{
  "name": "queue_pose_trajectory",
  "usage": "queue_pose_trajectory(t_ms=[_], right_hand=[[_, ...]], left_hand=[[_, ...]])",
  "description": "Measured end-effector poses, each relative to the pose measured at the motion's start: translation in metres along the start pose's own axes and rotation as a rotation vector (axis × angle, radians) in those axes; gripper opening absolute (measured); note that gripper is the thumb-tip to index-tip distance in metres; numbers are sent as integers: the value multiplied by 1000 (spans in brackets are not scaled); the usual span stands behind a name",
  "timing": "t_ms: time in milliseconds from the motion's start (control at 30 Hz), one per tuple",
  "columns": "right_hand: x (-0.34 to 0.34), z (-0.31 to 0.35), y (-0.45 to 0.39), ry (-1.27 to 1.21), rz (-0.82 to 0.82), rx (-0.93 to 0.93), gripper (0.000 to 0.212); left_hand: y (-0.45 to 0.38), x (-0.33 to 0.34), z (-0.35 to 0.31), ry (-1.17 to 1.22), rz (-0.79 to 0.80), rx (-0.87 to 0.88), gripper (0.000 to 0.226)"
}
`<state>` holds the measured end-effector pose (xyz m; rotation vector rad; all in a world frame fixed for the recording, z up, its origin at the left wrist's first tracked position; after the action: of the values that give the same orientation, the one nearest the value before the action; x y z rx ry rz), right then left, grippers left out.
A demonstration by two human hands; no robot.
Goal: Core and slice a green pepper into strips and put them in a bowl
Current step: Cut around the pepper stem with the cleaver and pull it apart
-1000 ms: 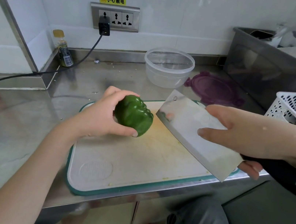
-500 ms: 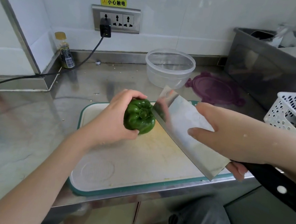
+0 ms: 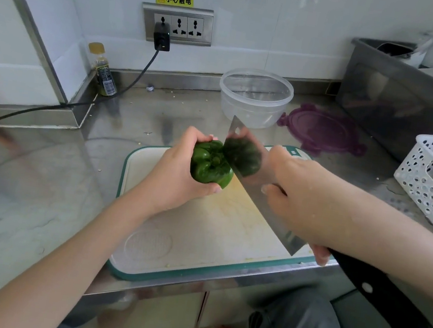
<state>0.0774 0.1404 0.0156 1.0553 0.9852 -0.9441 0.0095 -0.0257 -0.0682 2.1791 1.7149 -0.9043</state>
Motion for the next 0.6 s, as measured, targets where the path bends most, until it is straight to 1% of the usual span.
queue_pose_trajectory(t_ms=[67, 167, 267, 333, 467, 600], right_hand=[[-3, -2, -1, -12, -11, -17, 38], [-10, -1, 3, 22, 11, -63, 40], [-14, -1, 1, 57, -3, -77, 39], [-16, -1, -2, 30, 0, -62, 38], [-22, 4, 3, 10, 14, -122, 46], [-25, 4, 7, -13, 16, -148, 47]], left_hand=[[1, -1, 0, -1, -15, 1, 70], [1, -1, 1, 4, -24, 1, 71], [0, 0, 0, -8, -20, 3, 70], [0, 1, -1, -14, -27, -1, 69], [0, 1, -1, -24, -43, 3, 70], [0, 3, -3, -46, -39, 30, 69]])
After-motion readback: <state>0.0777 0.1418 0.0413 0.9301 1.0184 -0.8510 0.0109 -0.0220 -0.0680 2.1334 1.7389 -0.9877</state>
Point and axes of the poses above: each hand's wrist, its own y-axis away from the middle knuckle, its own x-axis out of the palm, z = x × y, the point moved 3 cm from there along -y, towards the middle knuckle, and after that the axes turned 6 degrees about z, right-handed, at the moved point
